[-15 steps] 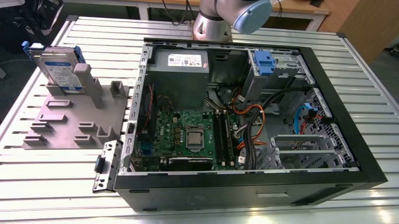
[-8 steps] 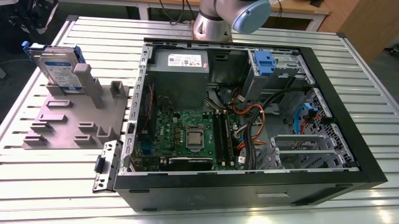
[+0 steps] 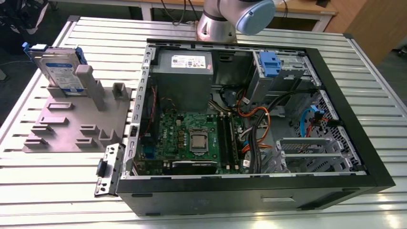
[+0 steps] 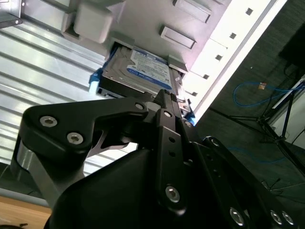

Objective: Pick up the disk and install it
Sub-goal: 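Reach for the disk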

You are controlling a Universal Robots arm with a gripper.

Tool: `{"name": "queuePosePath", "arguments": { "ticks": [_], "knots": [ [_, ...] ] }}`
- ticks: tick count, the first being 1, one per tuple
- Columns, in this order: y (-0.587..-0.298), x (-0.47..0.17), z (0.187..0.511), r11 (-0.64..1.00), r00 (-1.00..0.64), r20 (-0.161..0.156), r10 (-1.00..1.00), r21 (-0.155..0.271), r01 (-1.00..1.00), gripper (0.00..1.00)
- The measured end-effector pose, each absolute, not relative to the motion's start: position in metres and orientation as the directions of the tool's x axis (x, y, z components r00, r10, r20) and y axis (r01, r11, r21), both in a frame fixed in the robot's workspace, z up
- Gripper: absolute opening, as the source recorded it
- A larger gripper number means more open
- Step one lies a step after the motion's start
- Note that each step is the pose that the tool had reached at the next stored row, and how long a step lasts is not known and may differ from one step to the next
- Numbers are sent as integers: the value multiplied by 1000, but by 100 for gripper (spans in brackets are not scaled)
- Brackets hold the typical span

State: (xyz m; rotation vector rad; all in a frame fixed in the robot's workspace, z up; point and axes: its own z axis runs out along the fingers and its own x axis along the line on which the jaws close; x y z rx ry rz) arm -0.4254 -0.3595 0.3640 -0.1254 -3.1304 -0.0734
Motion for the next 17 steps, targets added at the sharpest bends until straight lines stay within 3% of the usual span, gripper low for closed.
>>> {"name": "queuePosePath", "arguments": {
  "ticks": [17],
  "knots": [
    [-338,-438,351,996,-996,37,82,44,83,11]
  ]
}}
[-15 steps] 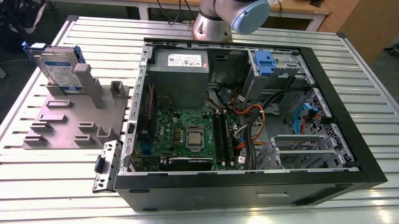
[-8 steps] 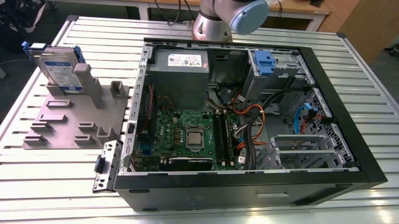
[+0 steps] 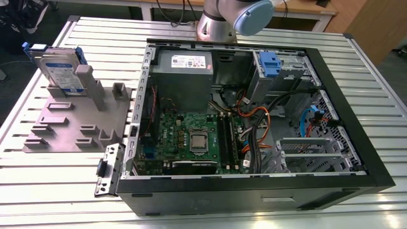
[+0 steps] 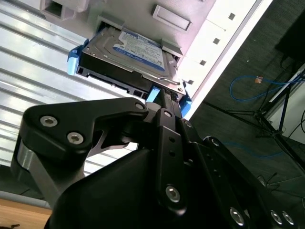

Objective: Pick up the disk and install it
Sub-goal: 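Reach for the disk, then pick up the disk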

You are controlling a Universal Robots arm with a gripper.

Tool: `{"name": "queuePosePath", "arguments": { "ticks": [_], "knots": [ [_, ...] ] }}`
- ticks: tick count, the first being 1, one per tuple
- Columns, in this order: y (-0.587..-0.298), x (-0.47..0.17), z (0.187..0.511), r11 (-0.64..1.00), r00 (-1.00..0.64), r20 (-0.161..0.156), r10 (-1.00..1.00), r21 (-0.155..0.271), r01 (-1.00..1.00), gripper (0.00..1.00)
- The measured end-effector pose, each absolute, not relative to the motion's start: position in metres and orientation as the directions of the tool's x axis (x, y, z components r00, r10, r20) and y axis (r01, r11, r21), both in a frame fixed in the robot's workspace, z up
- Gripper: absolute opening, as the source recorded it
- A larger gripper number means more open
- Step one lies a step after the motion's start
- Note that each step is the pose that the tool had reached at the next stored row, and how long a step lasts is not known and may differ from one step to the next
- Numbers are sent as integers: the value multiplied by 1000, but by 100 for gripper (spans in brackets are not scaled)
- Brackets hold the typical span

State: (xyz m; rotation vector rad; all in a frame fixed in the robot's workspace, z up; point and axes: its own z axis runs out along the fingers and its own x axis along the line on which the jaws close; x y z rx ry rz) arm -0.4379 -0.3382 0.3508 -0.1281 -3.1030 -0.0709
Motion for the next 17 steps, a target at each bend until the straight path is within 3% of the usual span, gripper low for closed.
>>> {"name": "queuePosePath", "arguments": {
  "ticks": [17],
  "knots": [
    [-338,-438,351,997,-997,37,61,44,62,11]
  ]
}}
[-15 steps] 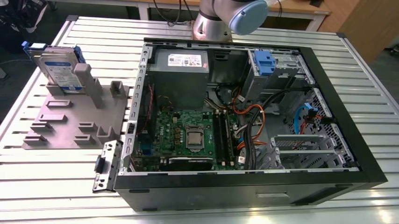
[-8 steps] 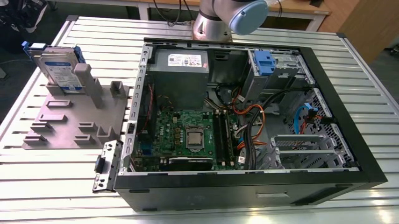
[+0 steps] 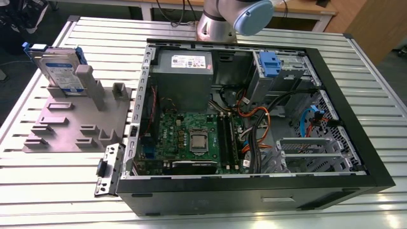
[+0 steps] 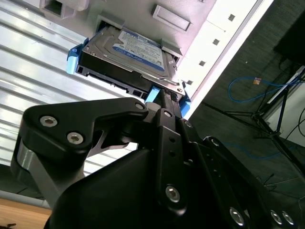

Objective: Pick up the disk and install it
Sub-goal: 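Pick up the disk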

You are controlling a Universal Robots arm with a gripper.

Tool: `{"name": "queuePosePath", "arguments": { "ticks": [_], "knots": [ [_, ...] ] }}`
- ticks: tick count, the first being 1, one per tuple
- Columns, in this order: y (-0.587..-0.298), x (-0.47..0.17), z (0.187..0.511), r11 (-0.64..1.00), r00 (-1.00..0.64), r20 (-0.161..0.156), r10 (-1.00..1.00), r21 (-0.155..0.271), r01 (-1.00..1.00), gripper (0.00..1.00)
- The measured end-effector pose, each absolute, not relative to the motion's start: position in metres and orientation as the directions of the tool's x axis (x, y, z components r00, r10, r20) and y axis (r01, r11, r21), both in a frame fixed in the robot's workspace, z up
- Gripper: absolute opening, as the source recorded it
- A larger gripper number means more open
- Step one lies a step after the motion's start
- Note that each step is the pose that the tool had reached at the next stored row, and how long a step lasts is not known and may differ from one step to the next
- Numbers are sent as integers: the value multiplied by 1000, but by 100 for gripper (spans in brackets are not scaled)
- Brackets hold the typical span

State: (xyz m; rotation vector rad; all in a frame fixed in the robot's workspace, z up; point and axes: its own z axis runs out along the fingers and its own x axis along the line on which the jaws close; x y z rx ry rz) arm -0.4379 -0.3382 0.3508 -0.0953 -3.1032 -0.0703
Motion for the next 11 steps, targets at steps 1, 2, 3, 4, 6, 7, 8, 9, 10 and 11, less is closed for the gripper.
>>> {"name": "queuePosePath", "arguments": {
  "ticks": [1,2,3,4,6,7,8,9,10,11],
  "knots": [
    [-338,-438,351,998,-998,37,52,44,54,11],
    [-338,-438,351,998,-998,37,43,44,45,11],
    [-338,-438,351,998,-999,37,34,44,36,11],
    [-338,-438,351,999,-999,37,23,44,25,11],
    [-338,-438,351,999,-999,37,2,44,4,11],
    [-338,-438,351,999,-999,37,-9,44,-7,11],
    [-338,-438,351,999,-999,37,-20,44,-18,11],
    [-338,-438,351,999,-999,37,-31,44,-30,11],
    [-338,-438,351,998,-998,37,-44,44,-42,11],
    [-338,-438,351,998,-998,37,-55,44,-53,11]
  ]
}}
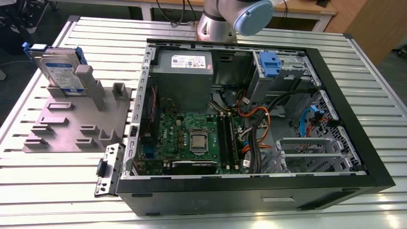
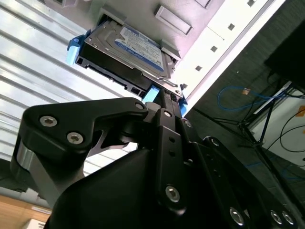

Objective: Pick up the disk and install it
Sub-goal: 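Pick up the disk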

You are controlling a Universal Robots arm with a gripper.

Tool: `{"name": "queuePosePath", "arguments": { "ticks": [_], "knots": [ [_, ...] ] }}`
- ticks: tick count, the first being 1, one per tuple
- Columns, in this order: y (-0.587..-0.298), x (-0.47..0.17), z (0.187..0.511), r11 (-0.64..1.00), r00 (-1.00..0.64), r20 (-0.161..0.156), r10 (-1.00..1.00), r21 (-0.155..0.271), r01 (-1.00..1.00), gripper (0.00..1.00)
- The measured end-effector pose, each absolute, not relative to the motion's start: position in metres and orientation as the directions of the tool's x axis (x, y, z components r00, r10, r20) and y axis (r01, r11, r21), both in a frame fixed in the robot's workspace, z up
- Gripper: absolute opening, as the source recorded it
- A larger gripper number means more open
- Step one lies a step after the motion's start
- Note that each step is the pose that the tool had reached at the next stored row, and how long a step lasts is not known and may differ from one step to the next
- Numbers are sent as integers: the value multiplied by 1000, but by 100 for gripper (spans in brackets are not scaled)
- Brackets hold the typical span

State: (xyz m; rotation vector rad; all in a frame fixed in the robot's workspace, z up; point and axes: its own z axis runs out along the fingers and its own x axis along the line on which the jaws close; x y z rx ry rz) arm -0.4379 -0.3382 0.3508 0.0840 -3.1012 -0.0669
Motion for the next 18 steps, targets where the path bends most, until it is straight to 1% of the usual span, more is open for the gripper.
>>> {"name": "queuePosePath", "arguments": {
  "ticks": [9,18],
  "knots": [
    [-338,-438,351,988,-988,37,-147,44,-145,11],
    [-338,-438,351,981,-981,37,-190,44,-189,11]
  ]
}}
